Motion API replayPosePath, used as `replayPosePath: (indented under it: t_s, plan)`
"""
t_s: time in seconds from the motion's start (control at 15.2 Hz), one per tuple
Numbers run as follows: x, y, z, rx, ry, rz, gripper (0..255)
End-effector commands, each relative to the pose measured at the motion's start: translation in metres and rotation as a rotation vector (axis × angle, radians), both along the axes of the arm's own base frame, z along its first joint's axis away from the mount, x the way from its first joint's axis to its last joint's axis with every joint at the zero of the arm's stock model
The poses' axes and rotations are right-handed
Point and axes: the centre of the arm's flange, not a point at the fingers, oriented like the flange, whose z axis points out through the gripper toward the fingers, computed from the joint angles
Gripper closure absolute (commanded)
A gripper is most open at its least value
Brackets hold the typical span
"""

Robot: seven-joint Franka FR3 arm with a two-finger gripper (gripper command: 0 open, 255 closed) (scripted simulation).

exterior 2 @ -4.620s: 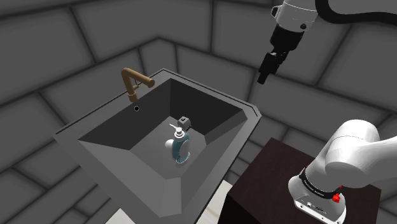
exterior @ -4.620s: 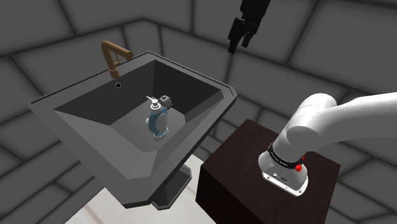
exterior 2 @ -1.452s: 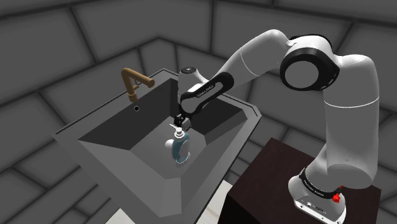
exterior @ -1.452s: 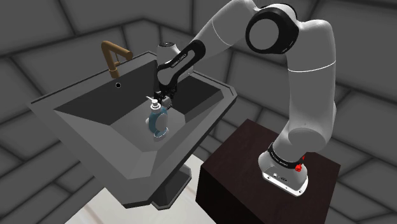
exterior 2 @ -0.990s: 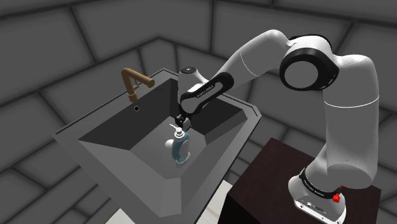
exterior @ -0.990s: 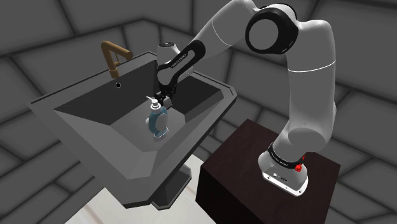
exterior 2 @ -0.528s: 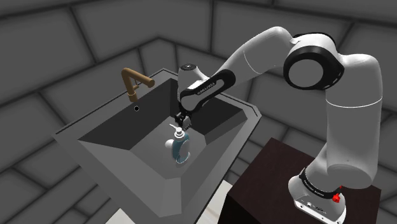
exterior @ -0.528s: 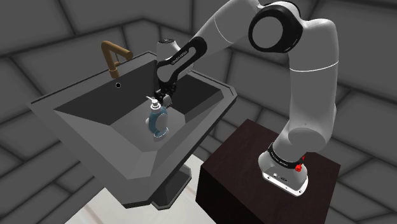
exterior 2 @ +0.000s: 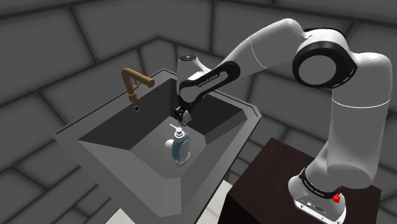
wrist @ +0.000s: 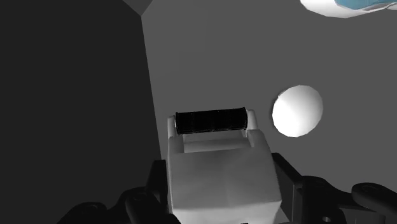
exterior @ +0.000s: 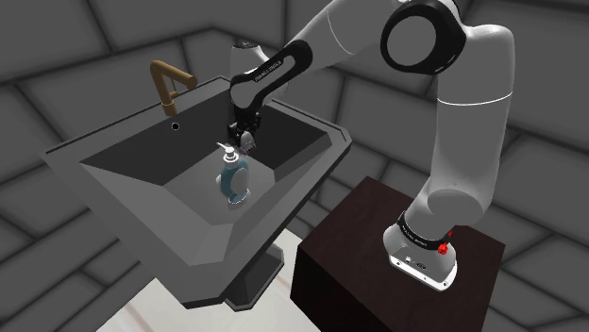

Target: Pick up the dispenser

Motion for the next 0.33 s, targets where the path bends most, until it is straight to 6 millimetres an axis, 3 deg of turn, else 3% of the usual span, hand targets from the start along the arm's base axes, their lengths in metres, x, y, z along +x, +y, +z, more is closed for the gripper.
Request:
replayPosePath:
  t_s: [0.0, 0.26]
  plan:
    - [0.0, 0.0, 0.011, 0.0, 0.0, 0.0, 255]
    - [0.0, 0.0, 0.022, 0.0, 0.0, 0.0, 255]
